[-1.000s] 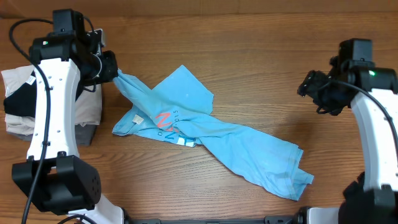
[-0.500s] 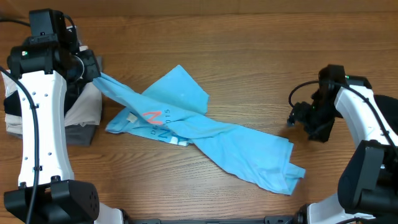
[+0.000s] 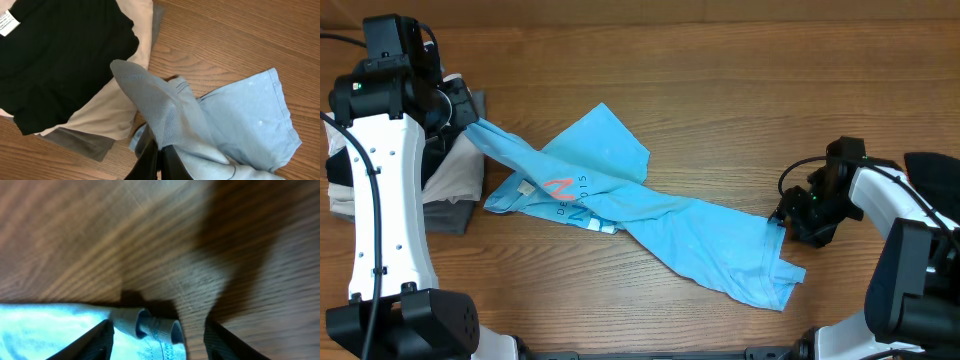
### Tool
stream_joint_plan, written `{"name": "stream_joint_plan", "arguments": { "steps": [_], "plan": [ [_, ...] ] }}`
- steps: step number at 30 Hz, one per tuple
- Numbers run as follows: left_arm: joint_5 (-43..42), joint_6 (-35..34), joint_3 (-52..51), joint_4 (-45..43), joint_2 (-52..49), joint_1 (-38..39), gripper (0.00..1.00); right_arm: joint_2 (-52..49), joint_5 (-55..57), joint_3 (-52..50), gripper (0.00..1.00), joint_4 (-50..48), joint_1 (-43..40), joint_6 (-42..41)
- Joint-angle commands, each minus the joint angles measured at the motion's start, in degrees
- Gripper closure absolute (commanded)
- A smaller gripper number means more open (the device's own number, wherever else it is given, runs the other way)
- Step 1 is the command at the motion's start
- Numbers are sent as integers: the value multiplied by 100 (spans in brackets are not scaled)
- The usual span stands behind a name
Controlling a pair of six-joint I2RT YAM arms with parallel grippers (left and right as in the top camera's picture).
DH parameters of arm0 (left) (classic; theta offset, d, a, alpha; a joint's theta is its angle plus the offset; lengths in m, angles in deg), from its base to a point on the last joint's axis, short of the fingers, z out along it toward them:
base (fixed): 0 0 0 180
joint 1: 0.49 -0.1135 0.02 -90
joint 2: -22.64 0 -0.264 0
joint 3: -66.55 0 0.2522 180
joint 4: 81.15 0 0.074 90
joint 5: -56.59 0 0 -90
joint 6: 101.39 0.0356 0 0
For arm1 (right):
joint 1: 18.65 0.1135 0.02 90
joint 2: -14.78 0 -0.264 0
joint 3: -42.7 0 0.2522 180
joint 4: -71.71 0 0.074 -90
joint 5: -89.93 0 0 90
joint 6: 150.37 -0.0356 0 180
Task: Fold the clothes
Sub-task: 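Grasp the T-shirt's right end with the right gripper and stretch it rightward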
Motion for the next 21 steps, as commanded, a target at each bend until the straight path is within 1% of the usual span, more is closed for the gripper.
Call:
{"name": "stream_joint_plan", "arguments": {
  "steps": [1, 4, 5, 6, 7, 9, 13, 15, 18, 21],
  "plan": [
    [46, -55, 66, -15, 120, -46, 96, 35, -634, -109, 51, -179, -2, 291],
    [46, -55, 66, -7, 120, -46, 96, 37, -968, -96, 74, -214, -2, 505],
    [48, -52, 66, -2, 120, -46, 96, 37, -992, -70, 88, -221, -2, 592],
    [48, -42, 66, 2, 120, -46, 96, 42, -1038, -20, 95, -210, -2, 669],
    [48, -17, 66, 0, 120, -46, 96, 70, -1178, 70, 96, -192, -35, 796],
    [48, 11, 66, -2, 122, -46, 96, 197, -1394, 313, 96, -157, -144, 1012],
    [85, 249, 103, -20, 125, -63, 96, 586, -1392, 1145, 96, 42, -531, 986],
    [83, 249, 177, -24, 131, -96, 96, 780, -1390, 1657, 96, 184, -739, 986],
    [-59, 302, 378, -7, 136, -122, 96, 968, -1368, 2253, 96, 382, -933, 977],
    [-354, 511, 669, 46, 155, -122, 96, 1097, -1357, 2653, 96, 483, -1038, 966]
  ]
}}
